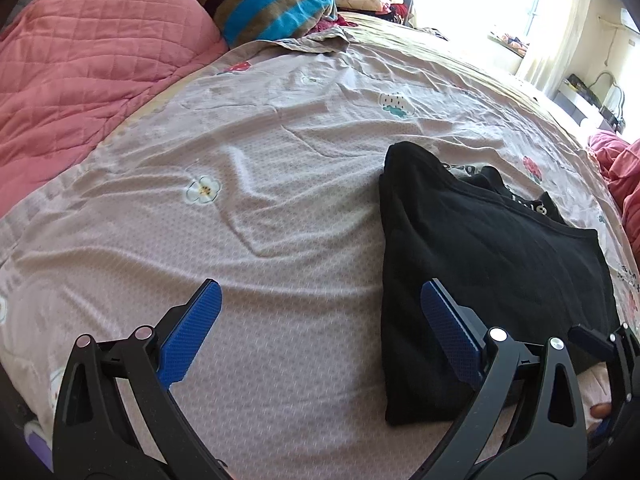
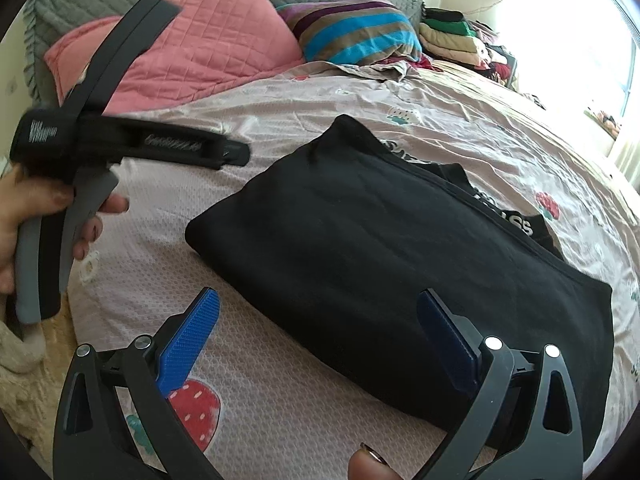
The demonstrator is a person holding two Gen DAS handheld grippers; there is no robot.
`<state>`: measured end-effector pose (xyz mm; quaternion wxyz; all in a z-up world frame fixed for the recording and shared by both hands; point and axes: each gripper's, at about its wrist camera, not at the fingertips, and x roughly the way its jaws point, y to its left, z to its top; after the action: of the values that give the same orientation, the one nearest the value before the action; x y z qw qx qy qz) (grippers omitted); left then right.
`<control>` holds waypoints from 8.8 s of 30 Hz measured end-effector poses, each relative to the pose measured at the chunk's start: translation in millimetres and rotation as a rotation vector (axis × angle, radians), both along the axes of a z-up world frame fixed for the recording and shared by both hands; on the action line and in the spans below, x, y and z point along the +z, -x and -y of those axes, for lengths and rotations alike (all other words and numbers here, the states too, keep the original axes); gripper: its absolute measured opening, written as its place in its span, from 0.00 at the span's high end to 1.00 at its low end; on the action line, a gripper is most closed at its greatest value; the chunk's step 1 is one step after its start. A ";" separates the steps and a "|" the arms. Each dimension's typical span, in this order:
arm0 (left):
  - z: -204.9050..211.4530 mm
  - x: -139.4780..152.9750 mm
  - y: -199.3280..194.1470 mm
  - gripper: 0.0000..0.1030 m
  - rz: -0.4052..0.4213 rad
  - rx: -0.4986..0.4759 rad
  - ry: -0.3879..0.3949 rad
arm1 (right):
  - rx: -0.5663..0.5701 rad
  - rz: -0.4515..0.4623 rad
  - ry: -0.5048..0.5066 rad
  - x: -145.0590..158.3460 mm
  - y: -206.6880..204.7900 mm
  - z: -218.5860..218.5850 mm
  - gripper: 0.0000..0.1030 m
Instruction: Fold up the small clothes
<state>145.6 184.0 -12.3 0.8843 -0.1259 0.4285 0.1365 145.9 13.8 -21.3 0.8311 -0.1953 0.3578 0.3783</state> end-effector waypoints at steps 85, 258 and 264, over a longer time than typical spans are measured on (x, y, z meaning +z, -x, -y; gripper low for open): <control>117.1 67.4 -88.9 0.72 0.093 -0.289 0.233 | -0.230 0.388 -0.224 37.8 9.5 73.2 0.94; 258.0 -5.2 -30.6 0.39 -0.017 -0.485 0.176 | -0.546 -0.217 -0.247 -2.8 -77.0 297.9 0.37; 255.0 4.1 -24.2 0.34 0.006 -0.473 0.166 | -0.587 -0.120 -0.247 13.6 -59.9 303.0 0.17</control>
<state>169.8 -71.0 -8.3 0.8796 -0.0947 0.4530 -0.1103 205.9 -289.2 -7.6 0.8995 0.0412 0.3989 0.1737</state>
